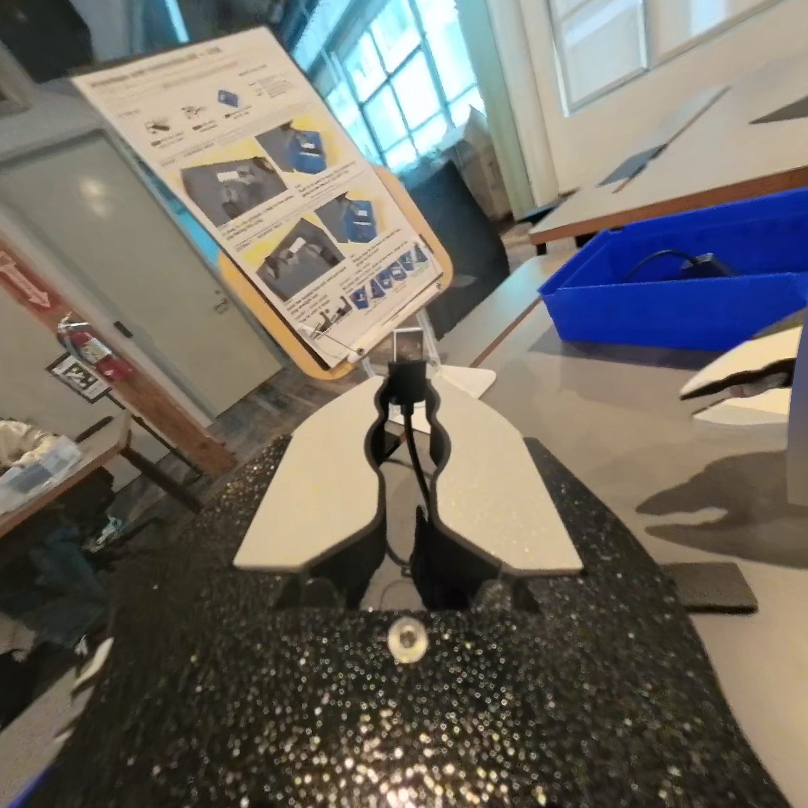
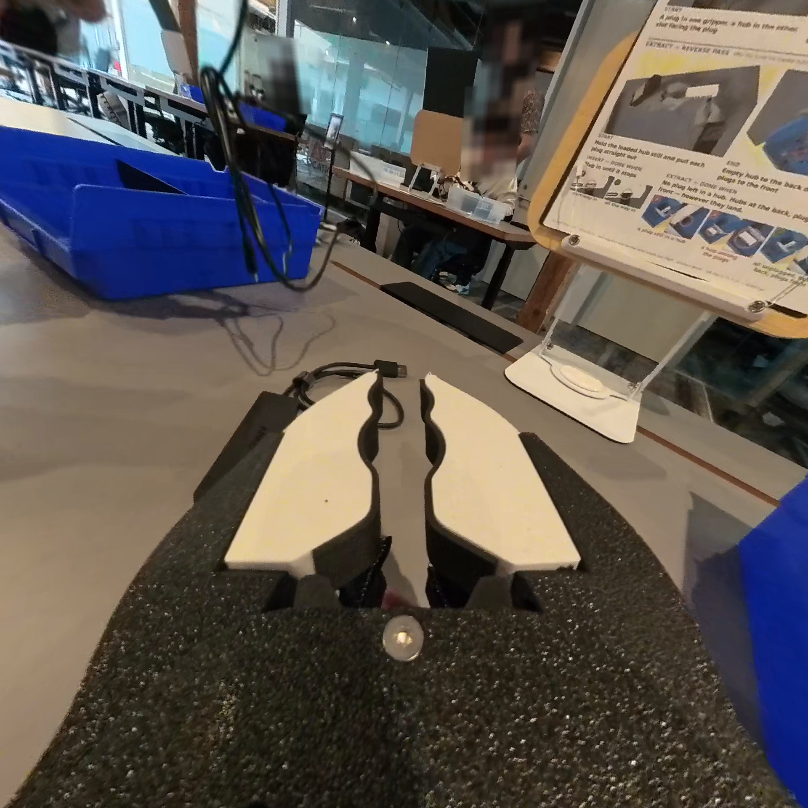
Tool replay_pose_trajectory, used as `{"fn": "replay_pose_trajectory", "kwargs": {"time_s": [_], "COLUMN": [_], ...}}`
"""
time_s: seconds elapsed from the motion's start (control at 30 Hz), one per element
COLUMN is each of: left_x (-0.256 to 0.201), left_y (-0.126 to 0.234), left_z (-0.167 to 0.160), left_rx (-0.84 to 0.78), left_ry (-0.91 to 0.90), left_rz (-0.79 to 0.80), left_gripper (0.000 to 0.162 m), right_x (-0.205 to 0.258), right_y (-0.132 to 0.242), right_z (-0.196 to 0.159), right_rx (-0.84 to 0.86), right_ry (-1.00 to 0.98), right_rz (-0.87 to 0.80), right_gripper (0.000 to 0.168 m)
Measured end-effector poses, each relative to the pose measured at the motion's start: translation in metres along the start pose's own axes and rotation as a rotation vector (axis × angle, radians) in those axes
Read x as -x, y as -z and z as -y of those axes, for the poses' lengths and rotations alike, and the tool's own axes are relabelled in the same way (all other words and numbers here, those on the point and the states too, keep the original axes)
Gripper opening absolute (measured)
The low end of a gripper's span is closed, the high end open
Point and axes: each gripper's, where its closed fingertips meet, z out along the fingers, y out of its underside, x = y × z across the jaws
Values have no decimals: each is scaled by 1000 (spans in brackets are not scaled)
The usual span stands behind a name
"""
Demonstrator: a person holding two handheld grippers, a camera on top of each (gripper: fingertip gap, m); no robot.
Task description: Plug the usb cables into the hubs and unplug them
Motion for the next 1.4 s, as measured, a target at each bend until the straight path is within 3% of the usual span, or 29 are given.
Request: {"fn": "replay_pose_trajectory", "kwargs": {"time_s": [0.23, 0.33, 0.5, 0.63, 0.87, 1.07, 1.17, 1.33, 1.4], "left_x": [-26, -48, -87, -114, -146, -160, -164, -163, -161], "left_y": [-16, -20, -36, -41, -42, -41, -41, -44, -49], "left_z": [-51, -70, -94, -98, -107, -109, -110, -107, -110], "left_rx": [-159, -169, -131, -134, -104, -92, -86, -112, -65], "left_ry": [-61, -151, -112, -97, -179, -212, -241, -262, -290], "left_rz": [274, 282, 94, -86, -258, -330, -342, -280, -235], "left_gripper": [15, 15, 15, 15, 15, 15, 15, 16, 29], "right_x": [0, 1, 9, 30, 43, 48, 54, 51, 50], "right_y": [-3, -5, -7, -13, -33, -40, -40, -40, -39], "right_z": [-7, -11, -12, 0, 12, 11, 10, 12, 13], "right_rx": [28, 45, 57, 25, 50, 71, 87, 83, 72], "right_ry": [6, 0, -9, -66, -163, -151, -165, -227, -251], "right_rz": [-8, -7, 34, 187, 286, 298, 335, 305, 305], "right_gripper": [16, 15, 14, 14, 21, 19, 6, 4, 4]}}
